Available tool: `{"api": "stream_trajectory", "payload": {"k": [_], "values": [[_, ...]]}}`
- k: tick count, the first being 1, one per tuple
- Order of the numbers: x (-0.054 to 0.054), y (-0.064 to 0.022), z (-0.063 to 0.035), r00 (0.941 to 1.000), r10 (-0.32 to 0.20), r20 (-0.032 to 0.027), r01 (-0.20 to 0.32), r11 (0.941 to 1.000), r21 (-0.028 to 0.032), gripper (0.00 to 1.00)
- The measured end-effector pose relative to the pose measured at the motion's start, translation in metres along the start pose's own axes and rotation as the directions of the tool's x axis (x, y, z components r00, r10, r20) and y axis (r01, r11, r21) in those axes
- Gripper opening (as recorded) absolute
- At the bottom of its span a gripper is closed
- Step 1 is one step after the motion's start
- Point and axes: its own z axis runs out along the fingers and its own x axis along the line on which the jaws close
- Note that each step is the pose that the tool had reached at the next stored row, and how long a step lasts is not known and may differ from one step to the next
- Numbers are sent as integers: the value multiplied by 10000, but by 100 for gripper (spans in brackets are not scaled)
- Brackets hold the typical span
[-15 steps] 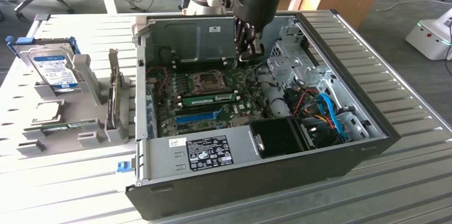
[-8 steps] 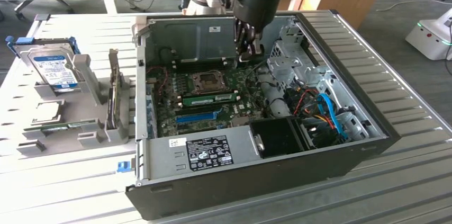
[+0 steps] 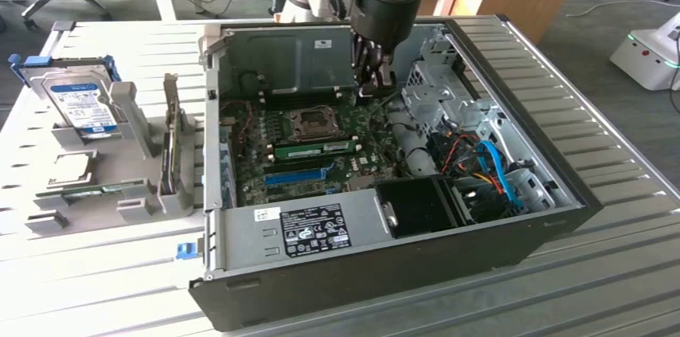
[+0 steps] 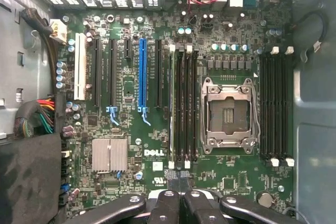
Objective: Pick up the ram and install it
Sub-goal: 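Press down the ram until it locks into place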
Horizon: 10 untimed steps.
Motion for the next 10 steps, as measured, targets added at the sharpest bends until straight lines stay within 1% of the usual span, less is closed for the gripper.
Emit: {"api": "stream_trajectory", "payload": {"k": [10], "values": [[2,-3,71,10000,-1,-1,1,10000,0,11]]}}
